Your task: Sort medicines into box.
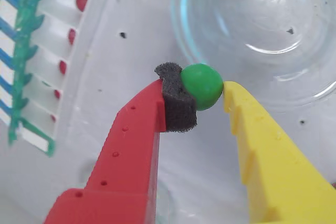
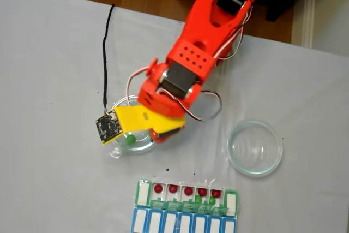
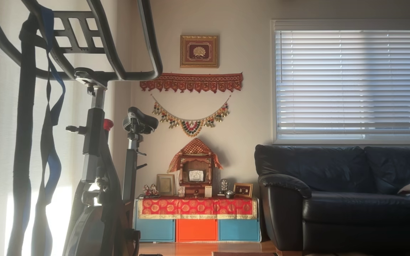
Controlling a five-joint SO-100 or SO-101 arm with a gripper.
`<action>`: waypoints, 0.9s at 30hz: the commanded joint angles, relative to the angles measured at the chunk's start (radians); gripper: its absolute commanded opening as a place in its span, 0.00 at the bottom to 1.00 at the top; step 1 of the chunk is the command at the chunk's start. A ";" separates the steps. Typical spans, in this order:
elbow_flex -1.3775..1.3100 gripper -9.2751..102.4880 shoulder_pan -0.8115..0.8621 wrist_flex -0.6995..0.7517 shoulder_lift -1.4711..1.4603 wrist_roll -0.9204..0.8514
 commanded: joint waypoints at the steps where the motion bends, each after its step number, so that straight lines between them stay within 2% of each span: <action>1: -0.198 0.10 -0.123 0.035 -0.087 0.179; 10: -0.391 0.09 -0.265 0.008 -0.385 0.465; 18: -0.578 0.09 -0.299 0.046 -0.531 0.528; 27: -0.650 0.09 -0.301 -0.003 -0.609 0.535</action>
